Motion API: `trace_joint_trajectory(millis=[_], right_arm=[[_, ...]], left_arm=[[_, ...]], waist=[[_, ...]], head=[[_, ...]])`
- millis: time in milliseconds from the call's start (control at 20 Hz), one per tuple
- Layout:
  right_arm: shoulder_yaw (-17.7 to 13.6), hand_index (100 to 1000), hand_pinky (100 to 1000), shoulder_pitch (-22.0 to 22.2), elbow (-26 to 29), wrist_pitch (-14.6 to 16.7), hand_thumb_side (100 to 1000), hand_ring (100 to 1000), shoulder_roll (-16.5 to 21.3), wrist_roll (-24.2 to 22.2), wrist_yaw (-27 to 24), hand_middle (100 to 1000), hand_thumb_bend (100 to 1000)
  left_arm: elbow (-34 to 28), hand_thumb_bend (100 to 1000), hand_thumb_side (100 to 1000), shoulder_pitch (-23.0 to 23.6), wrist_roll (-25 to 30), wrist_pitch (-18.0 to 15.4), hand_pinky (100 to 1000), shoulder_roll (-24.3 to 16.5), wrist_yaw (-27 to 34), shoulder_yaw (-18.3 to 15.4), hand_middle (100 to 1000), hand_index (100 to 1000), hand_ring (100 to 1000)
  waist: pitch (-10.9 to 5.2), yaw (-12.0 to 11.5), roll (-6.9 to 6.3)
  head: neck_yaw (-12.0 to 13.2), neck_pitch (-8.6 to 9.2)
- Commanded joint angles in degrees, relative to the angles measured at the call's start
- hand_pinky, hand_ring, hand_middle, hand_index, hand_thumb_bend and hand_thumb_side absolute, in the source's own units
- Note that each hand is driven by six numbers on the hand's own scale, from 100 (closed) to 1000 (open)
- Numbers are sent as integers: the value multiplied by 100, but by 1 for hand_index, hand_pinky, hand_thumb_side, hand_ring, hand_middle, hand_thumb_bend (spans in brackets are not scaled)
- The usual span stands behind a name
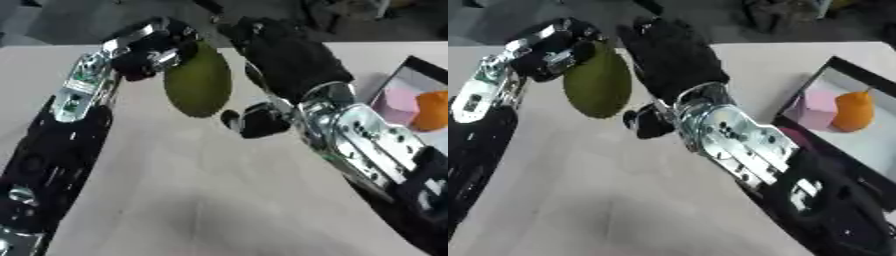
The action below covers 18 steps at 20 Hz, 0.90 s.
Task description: Pick up the objects with one hand, pass them to the other hand, and then place them into the box on the other side of the table.
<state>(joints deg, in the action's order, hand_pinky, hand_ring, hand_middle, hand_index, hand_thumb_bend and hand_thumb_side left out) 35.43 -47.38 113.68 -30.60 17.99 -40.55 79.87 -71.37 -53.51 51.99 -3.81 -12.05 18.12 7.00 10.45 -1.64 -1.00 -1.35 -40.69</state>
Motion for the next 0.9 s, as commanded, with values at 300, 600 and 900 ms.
trace_joint_trajectory(millis=[300,600,900], right_arm=[[-8,942,835,-111,91,-324,280,846,-38,-156,-97,813,533],[-15,933,826,-133,91,-295,278,833,-69,40,-130,799,523],[-6,928,822,-137,91,-299,276,828,-101,249,-210,792,520]], left_arm=[[-149,100,405,-186,-2,195,488,20,46,-125,332,471,303],[-157,100,398,-186,-2,269,489,65,16,-129,332,472,304],[-166,100,397,-185,-2,332,490,105,-13,-126,333,472,305]], waist=[[-61,19,-5],[-45,31,-11],[-31,32,-10]], head=[[-26,80],[-43,85],[-55,83]])
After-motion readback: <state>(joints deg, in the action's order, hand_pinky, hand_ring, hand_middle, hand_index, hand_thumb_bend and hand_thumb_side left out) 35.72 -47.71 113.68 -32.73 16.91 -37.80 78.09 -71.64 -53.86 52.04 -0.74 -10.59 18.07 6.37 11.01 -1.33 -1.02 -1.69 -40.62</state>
